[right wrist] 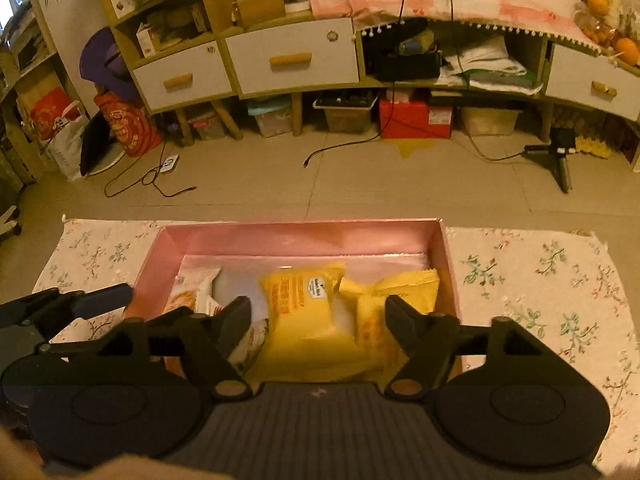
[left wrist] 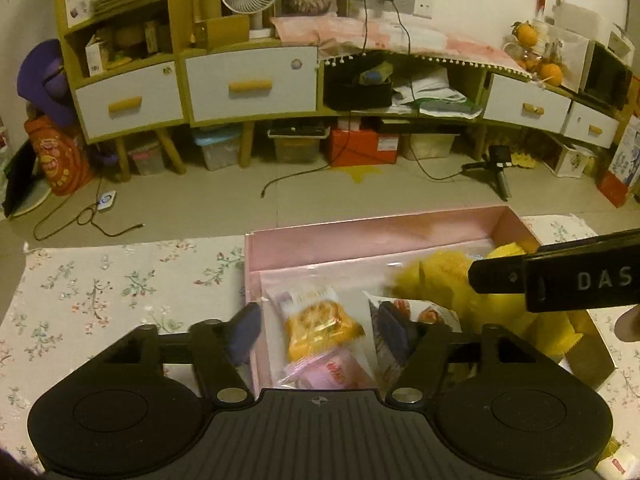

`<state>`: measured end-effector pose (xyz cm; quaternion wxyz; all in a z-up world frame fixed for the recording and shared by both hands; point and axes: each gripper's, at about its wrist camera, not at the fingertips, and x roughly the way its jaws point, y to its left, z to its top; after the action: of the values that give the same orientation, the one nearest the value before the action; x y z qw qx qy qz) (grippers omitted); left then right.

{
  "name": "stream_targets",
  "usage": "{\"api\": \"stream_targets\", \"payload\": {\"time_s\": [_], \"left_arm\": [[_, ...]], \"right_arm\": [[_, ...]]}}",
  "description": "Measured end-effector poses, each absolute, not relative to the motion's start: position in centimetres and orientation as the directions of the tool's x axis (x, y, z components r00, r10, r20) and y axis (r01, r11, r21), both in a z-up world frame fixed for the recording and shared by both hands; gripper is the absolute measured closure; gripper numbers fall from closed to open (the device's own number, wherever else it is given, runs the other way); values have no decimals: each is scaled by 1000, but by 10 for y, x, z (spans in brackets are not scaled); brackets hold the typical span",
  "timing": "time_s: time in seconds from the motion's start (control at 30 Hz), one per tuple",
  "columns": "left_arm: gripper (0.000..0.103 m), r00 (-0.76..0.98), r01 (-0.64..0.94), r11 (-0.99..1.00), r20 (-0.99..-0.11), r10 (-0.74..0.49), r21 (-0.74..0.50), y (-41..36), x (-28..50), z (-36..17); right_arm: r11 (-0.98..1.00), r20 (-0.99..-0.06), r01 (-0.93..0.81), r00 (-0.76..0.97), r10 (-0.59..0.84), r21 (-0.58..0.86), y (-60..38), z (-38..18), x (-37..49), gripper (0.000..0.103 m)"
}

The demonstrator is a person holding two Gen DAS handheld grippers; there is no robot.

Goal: Organize snacks
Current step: 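Withdraw both grippers from the box back to the snack pile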

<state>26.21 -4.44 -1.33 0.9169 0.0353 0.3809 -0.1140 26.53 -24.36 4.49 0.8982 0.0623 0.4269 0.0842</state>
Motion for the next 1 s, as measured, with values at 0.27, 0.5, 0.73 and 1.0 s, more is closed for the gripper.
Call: {"api": "stream_targets", "payload": {"time_s": [0.27,0.5,0.73,1.0], "left_arm": [[22,675,228,973,-714,-184,-35,-39,258,-8],[16,676,236,971,-714,-181,-23,-35,235,5],[10,676,236,972,-717,-168,-4,-28,203,20],[7,666,257,965,-731,-145,42,-14,158,33]], "right_arm": [[981,-747,-78,638,187,179,-248,53,260,21],[981,-741,-62,646,180,184,-257,63,237,15],[984,-733,-51,661,160,169,-264,74,204,8],[989,-730,-70,668,144,132,-265,81,163,4]]}}
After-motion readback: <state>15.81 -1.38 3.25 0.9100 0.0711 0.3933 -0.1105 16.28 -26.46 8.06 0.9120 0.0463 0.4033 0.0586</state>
